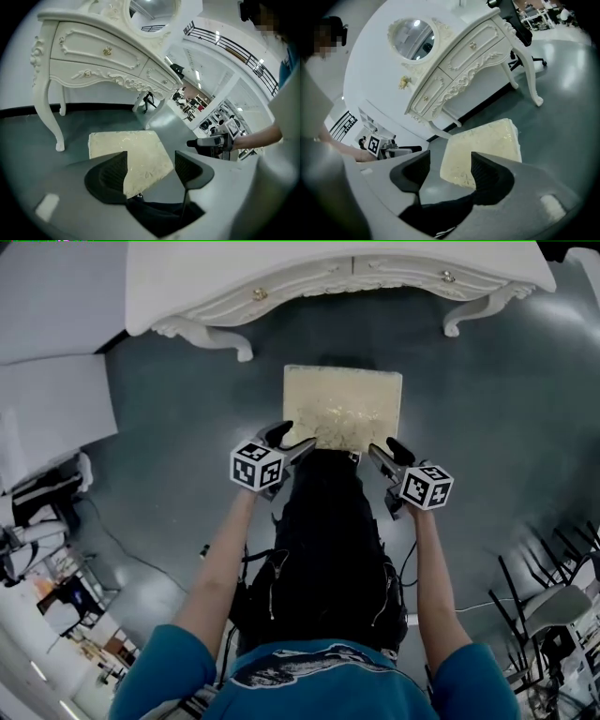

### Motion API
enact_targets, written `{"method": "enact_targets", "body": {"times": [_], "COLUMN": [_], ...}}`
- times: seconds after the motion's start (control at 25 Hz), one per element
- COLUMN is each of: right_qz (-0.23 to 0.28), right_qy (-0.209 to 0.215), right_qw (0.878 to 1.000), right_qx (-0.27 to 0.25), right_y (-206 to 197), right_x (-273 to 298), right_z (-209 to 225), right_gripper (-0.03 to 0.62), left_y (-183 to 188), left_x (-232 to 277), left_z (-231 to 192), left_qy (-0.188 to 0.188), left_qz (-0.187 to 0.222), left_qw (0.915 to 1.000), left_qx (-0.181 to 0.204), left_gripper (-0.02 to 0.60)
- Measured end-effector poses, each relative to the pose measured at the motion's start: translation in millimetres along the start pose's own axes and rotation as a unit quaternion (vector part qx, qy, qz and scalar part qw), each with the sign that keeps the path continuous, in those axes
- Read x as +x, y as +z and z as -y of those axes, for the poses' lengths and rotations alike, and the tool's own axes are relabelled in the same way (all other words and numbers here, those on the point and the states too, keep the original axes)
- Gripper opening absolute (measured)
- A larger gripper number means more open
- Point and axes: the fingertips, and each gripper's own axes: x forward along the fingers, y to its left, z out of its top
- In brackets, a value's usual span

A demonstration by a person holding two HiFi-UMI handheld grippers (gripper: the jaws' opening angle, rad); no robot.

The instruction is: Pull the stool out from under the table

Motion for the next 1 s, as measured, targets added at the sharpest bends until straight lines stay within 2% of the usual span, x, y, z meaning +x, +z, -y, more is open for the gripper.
{"method": "enact_targets", "body": {"times": [0.16, 0.44, 0.72, 1.0], "right_qz": [-0.002, 0.01, 0.038, 0.061], "right_qy": [0.021, 0.055, 0.048, 0.042], "right_qw": [0.999, 0.995, 0.99, 0.986], "right_qx": [-0.03, -0.084, -0.129, -0.147], "right_y": [11.7, 39.3, 46.3, 18.1], "right_x": [6.6, 11.1, -4.3, -32.0], "right_z": [-35.1, -98.3, -157.7, -232.3], "right_gripper": [0.252, 0.241, 0.232, 0.221], "left_y": [18.3, 19.1, 21.0, 6.6], "left_x": [-14.7, -52.0, -107.3, -185.9], "left_z": [17.4, 54.4, 93.4, 100.9], "left_qy": [-0.002, -0.001, -0.028, -0.023], "left_qz": [0.027, 0.043, 0.068, 0.108], "left_qw": [0.9996, 0.9988, 0.9972, 0.9935], "left_qx": [-0.012, -0.024, 0.014, 0.028], "left_gripper": [0.316, 0.291, 0.278, 0.261]}}
